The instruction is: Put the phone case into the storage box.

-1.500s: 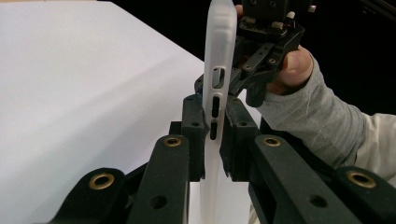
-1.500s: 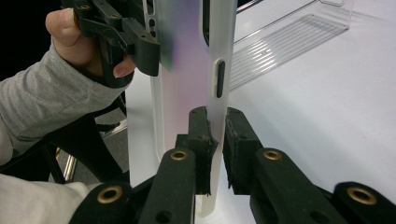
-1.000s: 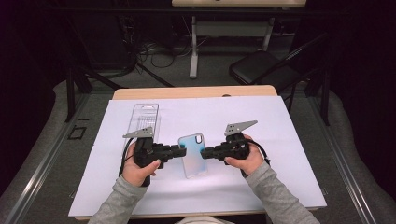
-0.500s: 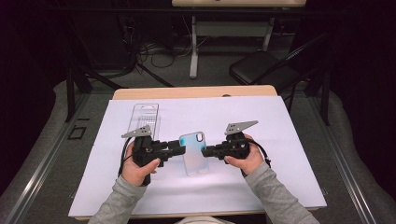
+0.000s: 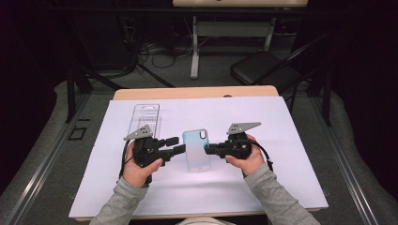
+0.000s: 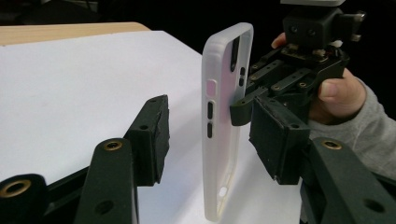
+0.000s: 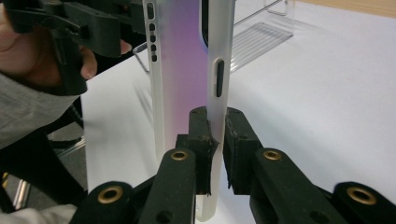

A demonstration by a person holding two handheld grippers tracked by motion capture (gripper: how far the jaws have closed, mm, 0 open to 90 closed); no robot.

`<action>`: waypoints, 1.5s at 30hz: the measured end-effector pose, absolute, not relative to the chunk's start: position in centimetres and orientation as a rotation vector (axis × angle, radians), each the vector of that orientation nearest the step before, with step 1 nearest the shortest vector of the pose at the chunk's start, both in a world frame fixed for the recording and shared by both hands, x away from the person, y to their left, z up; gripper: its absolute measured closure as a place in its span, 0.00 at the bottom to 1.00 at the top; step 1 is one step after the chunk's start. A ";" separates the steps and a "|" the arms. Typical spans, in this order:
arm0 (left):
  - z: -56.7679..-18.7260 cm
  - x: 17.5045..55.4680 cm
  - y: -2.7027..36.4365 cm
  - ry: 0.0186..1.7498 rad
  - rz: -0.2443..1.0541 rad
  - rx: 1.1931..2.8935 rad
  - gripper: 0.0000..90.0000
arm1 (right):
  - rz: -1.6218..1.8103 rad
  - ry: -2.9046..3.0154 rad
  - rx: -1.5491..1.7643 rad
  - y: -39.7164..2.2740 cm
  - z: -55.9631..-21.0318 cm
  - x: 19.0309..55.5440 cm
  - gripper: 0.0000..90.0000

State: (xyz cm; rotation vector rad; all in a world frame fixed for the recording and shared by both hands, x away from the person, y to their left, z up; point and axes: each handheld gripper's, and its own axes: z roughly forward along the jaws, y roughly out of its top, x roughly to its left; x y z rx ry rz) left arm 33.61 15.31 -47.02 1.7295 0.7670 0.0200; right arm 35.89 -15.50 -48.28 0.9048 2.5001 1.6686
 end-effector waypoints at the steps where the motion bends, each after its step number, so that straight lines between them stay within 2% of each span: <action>1: -47.0 33.6 15.3 0.770 0.028 1.732 0.53 | 1.661 2.491 0.910 -15.5 -48.3 35.9 0.92; 6: -47.0 33.4 15.1 0.795 0.100 1.751 0.53 | 1.633 2.459 0.956 -15.5 -48.5 35.9 0.92; 32: -47.2 33.0 14.6 0.886 0.259 1.761 0.50 | 1.479 2.269 1.133 -14.5 -49.3 35.3 0.92; 45: -47.0 32.6 13.6 0.948 0.420 1.779 0.46 | 1.434 2.216 1.172 -14.4 -49.3 35.3 0.92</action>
